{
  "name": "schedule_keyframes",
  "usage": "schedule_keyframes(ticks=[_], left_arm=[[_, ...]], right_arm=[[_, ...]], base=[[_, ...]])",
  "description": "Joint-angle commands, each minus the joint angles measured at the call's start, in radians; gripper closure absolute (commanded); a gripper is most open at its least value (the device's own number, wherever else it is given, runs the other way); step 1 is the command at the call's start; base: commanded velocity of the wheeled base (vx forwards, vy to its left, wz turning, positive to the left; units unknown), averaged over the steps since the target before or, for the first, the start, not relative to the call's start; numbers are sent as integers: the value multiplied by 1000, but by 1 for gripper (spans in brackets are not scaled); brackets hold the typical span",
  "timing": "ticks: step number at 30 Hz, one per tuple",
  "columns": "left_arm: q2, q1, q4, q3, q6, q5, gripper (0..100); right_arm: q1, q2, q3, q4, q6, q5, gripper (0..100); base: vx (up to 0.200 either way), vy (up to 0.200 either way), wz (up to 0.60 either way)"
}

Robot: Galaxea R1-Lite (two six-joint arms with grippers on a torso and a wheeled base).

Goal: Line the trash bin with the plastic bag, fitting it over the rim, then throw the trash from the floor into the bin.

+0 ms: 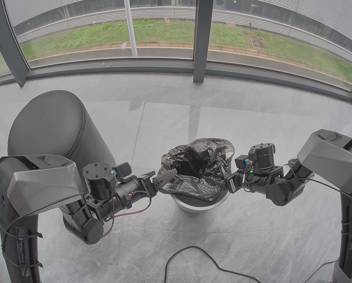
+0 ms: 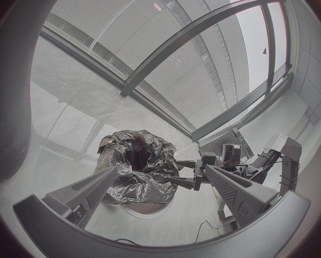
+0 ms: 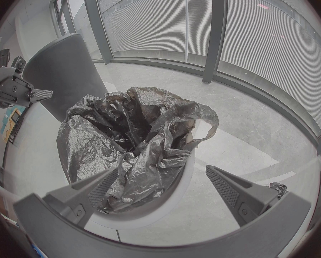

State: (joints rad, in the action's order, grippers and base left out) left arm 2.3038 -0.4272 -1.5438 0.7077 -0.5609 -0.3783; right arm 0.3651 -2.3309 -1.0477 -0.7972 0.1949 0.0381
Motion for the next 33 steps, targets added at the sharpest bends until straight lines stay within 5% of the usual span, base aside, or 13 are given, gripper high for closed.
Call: schedule_keyframes(ticks=[1,15,16,33], left_arm=[[2,8,-1,-2,-1,-1,0],[-4,42,-1,-13,1,-2,0],[-4,42,-1,-13,1,-2,0],[-7,48,-1,-39,4,-1,0]], right_arm=[[5,-4,0,1,0,-10,0],[37,-65,-68,-2,-6,-10,0],[37,-65,-68,-2,-6,-10,100],[44,27,-34,3,-6,-12,100]], base=[[0,0,0],[0,0,0],[0,0,0],[0,0,0]])
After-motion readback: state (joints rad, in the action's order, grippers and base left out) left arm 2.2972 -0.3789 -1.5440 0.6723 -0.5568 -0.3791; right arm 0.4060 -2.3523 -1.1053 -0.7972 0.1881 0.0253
